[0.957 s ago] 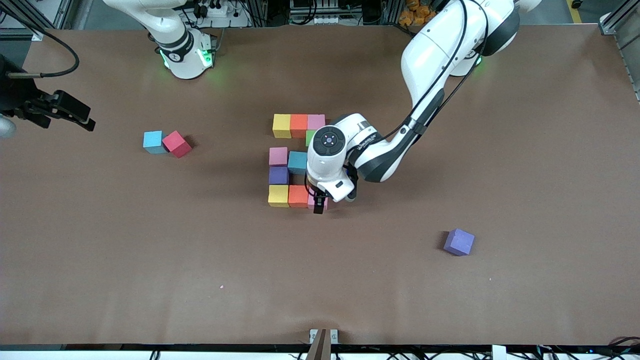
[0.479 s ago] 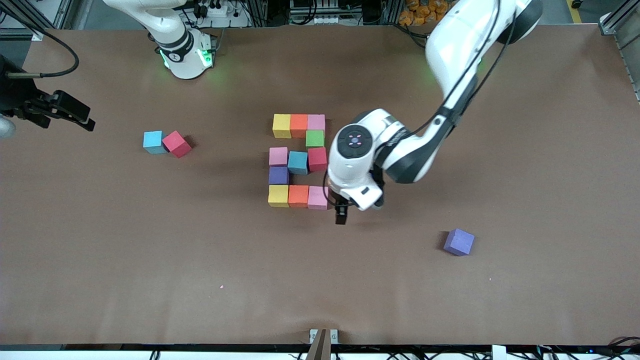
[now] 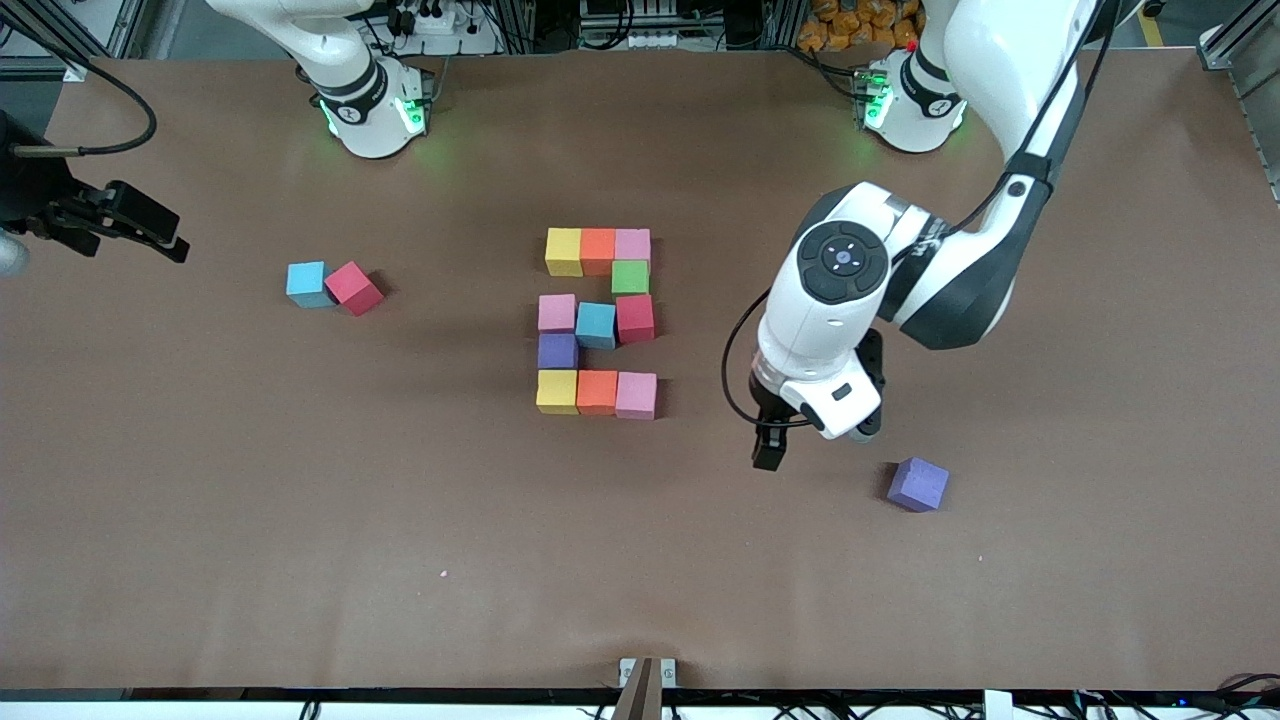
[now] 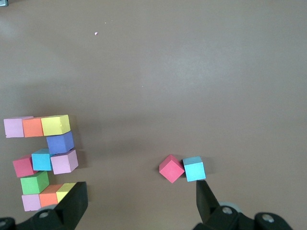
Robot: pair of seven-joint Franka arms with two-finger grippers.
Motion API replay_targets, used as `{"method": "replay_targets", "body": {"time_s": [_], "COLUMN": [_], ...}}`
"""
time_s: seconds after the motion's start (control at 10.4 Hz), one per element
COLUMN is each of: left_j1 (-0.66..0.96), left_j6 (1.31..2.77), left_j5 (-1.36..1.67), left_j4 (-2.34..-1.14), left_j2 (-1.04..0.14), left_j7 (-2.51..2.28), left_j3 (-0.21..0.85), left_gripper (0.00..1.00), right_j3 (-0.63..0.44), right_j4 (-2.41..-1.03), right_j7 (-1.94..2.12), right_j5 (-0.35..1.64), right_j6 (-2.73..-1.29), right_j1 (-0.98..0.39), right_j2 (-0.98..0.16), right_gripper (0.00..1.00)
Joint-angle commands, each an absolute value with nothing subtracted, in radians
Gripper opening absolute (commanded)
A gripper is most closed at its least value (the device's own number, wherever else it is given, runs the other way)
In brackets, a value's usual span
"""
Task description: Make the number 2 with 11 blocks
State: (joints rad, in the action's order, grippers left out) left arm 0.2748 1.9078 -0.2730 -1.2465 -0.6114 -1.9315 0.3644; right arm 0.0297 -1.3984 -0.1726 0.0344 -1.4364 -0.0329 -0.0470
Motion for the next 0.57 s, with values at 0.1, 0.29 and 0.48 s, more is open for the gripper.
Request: {"method": "replay_targets", "body": {"time_s": [0.1, 0.29, 0.48], "left_j1": [0.183, 0.152, 0.158], "left_j6": [1.76, 1.674, 1.64], "left_j5": [-0.175, -0.163, -0.106], "left_j4": [-1.279, -1.288, -1.357], "left_j2": [-0.499, -0.448, -0.367], "left_j7": [-1.633, -1.513, -1.363], "left_j3": [0.367, 0.361, 0.29], "left_gripper": [1.0, 1.0, 1.0], "right_j3": [0.038, 0.038, 0.038], "right_j4": [-1.388, -1.39, -1.39], "right_j7": [-0.186, -0.18, -0.175], "right_j5": [0.029, 0.029, 0.029], "right_j6": [-1.43, -1.428, -1.427], "right_j1": [-0.028, -0.023, -0.023], "right_j2": [-0.051, -0.051, -0.049], "right_gripper": [1.0, 1.0, 1.0]}}
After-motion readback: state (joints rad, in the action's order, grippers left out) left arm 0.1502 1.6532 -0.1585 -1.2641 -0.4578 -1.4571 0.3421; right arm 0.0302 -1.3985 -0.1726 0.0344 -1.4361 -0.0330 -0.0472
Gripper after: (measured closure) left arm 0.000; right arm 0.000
